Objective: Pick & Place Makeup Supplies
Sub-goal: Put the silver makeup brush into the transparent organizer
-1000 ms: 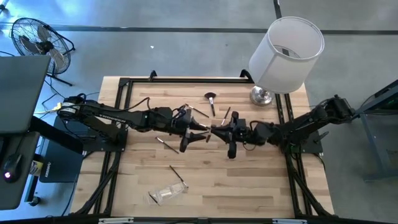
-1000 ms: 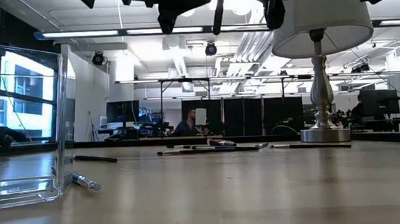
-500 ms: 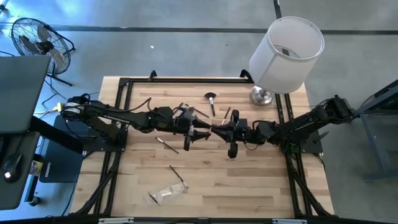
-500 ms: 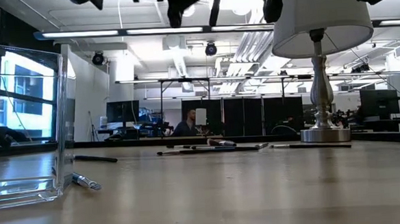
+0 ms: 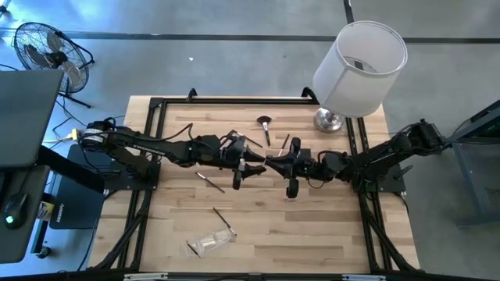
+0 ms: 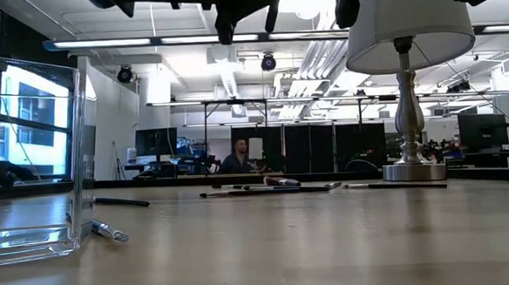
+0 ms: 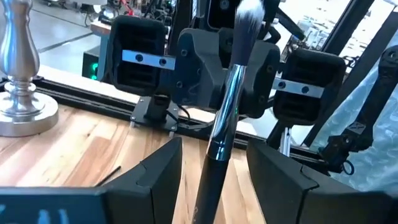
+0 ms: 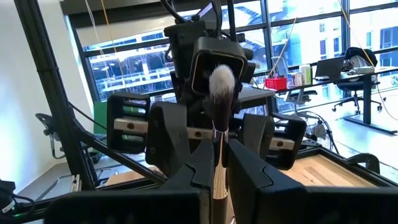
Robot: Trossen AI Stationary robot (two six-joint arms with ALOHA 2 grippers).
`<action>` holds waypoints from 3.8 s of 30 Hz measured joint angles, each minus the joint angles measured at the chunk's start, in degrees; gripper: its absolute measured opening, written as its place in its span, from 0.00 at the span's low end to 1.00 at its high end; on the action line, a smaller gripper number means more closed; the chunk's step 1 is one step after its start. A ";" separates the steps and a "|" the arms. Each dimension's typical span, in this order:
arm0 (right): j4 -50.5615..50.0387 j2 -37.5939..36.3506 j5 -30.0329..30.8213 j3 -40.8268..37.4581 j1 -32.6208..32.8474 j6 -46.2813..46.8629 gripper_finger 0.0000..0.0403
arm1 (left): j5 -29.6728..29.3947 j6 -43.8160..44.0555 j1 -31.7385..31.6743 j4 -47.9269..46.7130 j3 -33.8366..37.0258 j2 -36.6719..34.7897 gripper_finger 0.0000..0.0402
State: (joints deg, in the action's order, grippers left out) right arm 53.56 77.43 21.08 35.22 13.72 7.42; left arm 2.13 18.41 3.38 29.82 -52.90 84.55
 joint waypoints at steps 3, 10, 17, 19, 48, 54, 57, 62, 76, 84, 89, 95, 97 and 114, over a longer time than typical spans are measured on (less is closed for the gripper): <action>0.00 0.00 0.00 0.00 0.00 0.02 0.05 | -0.02 0.00 0.00 0.16 0.00 0.00 0.45; -0.07 0.00 0.00 0.00 0.00 0.16 0.05 | 0.13 1.28 0.00 0.09 0.00 0.00 0.45; -0.11 0.00 0.00 0.00 0.00 0.23 0.05 | -0.06 1.36 0.00 0.19 -0.08 0.00 0.45; -0.11 0.00 0.00 0.00 0.00 0.24 0.05 | 0.10 1.24 0.00 -1.18 -1.06 0.02 0.45; -1.73 0.00 0.20 0.02 0.04 2.97 0.04 | 2.58 -1.66 0.02 -11.57 -8.04 4.02 0.45; -2.14 0.00 0.22 0.02 0.09 3.06 0.05 | 3.37 -1.66 0.02 -10.93 -8.05 4.00 0.45; -2.69 0.00 0.22 0.02 0.09 3.08 0.05 | 3.57 -1.66 0.02 -10.27 -8.04 4.00 0.45; -3.63 0.00 0.29 0.02 0.17 4.53 0.04 | 3.54 -1.64 0.02 -10.07 -8.04 4.00 0.45; -3.74 0.00 0.16 0.02 0.21 4.68 0.06 | 3.30 -1.64 0.00 -10.36 -8.04 4.00 0.24; -4.05 0.00 -0.24 0.00 0.22 5.12 0.05 | 3.35 -1.83 0.00 -10.51 -8.04 4.00 0.09; -4.73 0.00 -0.15 0.00 0.20 6.94 0.09 | 3.35 -1.60 0.00 -10.73 -8.04 4.00 0.09; -4.89 0.00 -0.01 0.00 0.17 6.95 0.13 | 2.94 -1.47 0.00 -11.16 -8.04 4.00 0.09; -5.06 0.00 0.12 -0.02 0.17 7.16 0.14 | 2.91 -1.49 -0.01 -12.12 -8.04 4.00 0.09; -31.91 -12.89 -0.62 -0.07 0.19 15.20 0.24 | -4.21 -1.65 0.02 -21.14 -8.07 -4.27 0.10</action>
State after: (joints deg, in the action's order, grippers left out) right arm 21.65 64.54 20.47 35.15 13.91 22.62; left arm -2.09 16.77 3.40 8.68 -60.97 80.28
